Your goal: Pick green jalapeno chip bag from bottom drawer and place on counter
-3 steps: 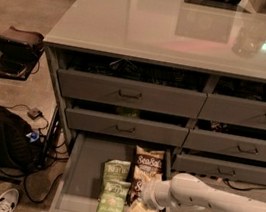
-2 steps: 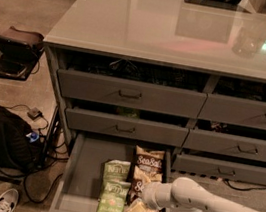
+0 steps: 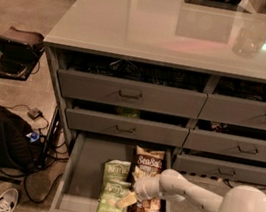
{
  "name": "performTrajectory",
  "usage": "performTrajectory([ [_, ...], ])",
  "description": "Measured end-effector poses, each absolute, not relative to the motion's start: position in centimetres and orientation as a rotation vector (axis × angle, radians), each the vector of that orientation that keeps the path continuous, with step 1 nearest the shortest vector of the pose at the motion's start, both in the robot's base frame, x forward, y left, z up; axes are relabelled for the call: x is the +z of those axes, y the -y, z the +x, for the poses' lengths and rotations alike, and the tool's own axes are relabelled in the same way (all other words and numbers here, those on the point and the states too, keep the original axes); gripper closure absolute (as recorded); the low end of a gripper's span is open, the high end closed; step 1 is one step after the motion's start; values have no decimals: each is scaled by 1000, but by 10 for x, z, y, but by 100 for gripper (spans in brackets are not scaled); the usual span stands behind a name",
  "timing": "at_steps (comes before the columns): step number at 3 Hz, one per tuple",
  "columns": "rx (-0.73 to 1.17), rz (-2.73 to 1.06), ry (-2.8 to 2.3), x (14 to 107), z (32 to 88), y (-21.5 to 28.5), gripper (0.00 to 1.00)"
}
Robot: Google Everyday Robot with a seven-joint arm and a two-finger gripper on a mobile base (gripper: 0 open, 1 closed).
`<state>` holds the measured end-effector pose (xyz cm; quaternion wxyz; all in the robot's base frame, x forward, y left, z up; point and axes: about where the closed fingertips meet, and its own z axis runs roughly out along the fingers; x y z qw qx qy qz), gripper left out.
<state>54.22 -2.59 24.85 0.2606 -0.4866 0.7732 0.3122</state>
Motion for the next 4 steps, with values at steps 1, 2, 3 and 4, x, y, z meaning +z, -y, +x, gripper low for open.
performTrajectory([
  [1,844,-1322,-2092,248,544,24,0],
  [2,876,-1334,-2082,239,543,13,0],
  [3,854,-1375,-2096,222,545,-6,0],
  [4,811,-1428,-2129,202,551,-20,0],
])
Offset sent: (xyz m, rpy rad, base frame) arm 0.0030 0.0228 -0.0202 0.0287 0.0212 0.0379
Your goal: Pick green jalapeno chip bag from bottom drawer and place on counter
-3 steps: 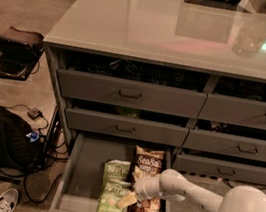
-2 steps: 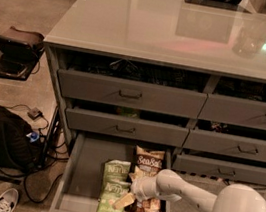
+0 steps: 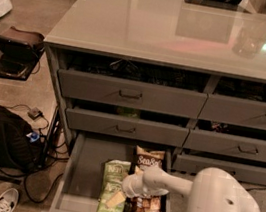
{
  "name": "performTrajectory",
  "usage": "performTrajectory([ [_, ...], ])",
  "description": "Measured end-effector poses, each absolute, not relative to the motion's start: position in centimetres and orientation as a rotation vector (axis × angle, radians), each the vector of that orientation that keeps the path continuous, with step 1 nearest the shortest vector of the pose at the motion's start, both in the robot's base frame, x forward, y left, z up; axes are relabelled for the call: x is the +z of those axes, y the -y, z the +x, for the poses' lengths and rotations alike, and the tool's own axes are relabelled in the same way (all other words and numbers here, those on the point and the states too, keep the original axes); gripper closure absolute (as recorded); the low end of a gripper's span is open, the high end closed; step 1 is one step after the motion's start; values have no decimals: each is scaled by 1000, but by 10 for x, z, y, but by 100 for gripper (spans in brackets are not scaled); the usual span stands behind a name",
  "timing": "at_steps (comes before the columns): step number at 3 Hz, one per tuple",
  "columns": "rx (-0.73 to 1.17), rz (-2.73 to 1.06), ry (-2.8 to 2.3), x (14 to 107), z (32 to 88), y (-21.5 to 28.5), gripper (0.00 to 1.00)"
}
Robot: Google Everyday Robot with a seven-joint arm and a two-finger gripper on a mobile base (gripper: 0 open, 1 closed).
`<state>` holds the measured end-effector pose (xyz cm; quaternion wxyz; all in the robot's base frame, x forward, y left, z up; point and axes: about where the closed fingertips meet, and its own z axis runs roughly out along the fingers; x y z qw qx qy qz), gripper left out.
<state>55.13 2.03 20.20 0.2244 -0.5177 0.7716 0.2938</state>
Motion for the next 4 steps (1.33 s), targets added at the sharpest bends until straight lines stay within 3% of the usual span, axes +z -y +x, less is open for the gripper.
performTrajectory([
  [2,777,-1400,-2223,147,550,-35,0],
  [3,765,-1347,-2260,124,549,-38,8],
  [4,764,-1346,-2260,128,549,-38,27],
])
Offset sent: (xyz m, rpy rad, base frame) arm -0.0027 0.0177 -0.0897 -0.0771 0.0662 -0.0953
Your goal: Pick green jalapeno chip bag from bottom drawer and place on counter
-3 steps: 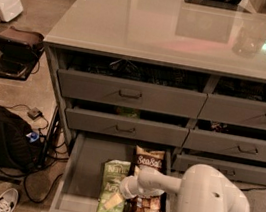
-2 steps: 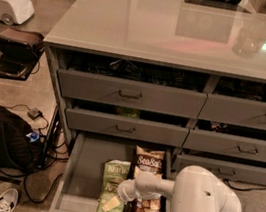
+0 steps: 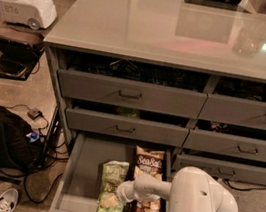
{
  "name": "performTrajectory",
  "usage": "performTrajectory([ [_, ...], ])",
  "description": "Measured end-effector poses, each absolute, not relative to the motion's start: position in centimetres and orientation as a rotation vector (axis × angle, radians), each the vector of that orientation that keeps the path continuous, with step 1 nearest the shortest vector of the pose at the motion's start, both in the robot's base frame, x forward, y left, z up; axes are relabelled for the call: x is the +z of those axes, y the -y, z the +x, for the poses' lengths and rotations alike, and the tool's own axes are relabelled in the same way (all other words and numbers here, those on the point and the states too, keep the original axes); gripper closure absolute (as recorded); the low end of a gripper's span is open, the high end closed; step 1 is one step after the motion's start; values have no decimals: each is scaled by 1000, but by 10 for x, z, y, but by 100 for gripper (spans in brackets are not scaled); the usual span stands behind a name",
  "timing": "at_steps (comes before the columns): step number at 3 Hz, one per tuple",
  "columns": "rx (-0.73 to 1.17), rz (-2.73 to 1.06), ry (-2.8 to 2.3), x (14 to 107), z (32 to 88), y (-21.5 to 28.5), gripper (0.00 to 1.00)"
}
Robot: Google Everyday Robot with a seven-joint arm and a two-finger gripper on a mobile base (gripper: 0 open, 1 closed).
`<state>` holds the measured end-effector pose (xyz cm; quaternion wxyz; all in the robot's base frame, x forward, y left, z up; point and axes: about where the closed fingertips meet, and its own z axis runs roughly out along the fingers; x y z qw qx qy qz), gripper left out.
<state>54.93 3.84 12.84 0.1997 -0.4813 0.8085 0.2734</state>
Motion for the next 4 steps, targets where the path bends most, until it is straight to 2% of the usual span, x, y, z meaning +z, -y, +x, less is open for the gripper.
performTrajectory([
  [1,726,-1269,-2259,138,546,-29,50],
  [3,617,-1128,-2177,218,551,22,97],
  [4,687,-1074,-2051,262,559,46,100],
])
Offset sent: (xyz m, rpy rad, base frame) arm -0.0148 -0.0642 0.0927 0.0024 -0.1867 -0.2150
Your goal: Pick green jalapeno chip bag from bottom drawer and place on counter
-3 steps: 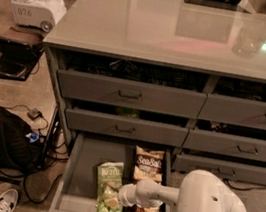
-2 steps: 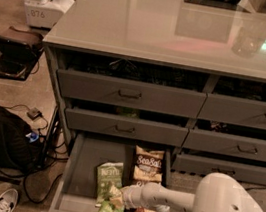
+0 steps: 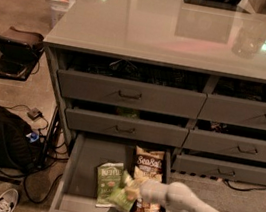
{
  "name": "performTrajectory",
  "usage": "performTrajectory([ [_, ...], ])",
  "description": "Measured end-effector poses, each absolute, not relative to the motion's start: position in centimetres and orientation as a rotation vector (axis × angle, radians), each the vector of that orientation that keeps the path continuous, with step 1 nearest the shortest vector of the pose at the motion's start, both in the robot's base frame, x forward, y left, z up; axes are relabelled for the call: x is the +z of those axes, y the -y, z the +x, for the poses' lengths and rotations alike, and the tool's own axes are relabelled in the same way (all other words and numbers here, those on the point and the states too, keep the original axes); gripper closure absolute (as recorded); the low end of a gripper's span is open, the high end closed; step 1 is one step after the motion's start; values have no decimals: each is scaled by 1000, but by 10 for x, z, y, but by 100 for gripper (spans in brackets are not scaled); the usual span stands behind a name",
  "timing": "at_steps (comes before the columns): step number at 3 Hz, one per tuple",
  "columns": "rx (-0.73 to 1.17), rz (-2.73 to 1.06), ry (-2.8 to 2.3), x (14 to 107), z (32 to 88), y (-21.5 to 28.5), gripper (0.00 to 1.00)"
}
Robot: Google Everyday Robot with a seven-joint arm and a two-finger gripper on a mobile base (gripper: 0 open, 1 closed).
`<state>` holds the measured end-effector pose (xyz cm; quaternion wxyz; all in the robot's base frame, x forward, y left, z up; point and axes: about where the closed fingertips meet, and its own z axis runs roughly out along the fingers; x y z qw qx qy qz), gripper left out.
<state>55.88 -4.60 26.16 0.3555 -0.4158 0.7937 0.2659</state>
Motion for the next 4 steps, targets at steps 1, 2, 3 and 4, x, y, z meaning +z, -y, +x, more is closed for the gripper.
performTrajectory([
  [1,645,-957,-1903,348,618,121,100],
  [2,683,-948,-1828,428,636,164,100],
  [3,767,-1021,-1753,507,625,174,100],
  [4,902,-1162,-1673,561,602,149,100],
])
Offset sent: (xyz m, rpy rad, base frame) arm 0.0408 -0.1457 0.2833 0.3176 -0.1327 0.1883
